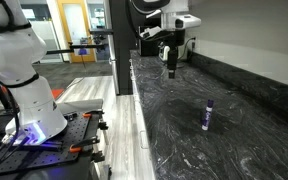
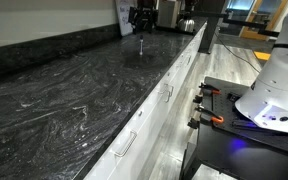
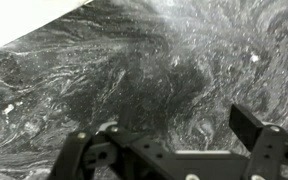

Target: Move the marker to the right

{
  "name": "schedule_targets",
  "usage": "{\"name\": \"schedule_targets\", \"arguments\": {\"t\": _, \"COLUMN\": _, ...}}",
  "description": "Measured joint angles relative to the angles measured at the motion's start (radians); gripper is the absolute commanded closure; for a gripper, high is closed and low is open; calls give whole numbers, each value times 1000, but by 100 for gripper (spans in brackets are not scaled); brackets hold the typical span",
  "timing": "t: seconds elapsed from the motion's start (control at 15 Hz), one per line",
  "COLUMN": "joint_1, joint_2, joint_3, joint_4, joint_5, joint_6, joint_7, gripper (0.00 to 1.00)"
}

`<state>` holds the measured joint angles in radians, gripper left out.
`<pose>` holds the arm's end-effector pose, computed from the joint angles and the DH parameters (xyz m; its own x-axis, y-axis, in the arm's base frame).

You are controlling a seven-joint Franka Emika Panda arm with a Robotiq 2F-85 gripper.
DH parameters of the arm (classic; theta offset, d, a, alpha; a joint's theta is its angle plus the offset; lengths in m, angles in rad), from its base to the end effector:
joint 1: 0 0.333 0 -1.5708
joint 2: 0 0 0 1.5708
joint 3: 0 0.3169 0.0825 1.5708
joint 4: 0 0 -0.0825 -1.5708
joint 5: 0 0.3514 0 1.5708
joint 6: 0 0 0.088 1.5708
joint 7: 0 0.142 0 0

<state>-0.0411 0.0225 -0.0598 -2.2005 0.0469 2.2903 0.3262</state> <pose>0.5139 -0.0497 0.3646 0.8956 -0.4417 0.0517 -0.4391 -0.8967 -0.0554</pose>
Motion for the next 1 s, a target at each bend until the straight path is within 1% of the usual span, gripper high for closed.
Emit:
{"name": "schedule_targets", "arguments": {"t": 0.2, "joint_1": 12, "joint_2": -25, "joint_3": 23, "joint_4": -16, "joint_5": 5, "joint_6": -92, "joint_7": -91, "gripper": 0}}
{"name": "schedule_targets", "arguments": {"t": 0.47, "joint_1": 20, "joint_2": -31, "joint_3": 33, "joint_4": -17, "joint_5": -8, "joint_6": -173, "joint_7": -149, "gripper": 0}}
{"name": "schedule_targets", "arguments": {"t": 0.67, "joint_1": 24, "joint_2": -31, "joint_3": 39, "joint_4": -17, "joint_5": -24, "joint_6": -197, "joint_7": -150, "gripper": 0}}
{"name": "schedule_targets", "arguments": {"t": 1.0, "joint_1": 24, "joint_2": -31, "joint_3": 42, "joint_4": -17, "joint_5": -26, "joint_6": -197, "joint_7": -150, "gripper": 0}}
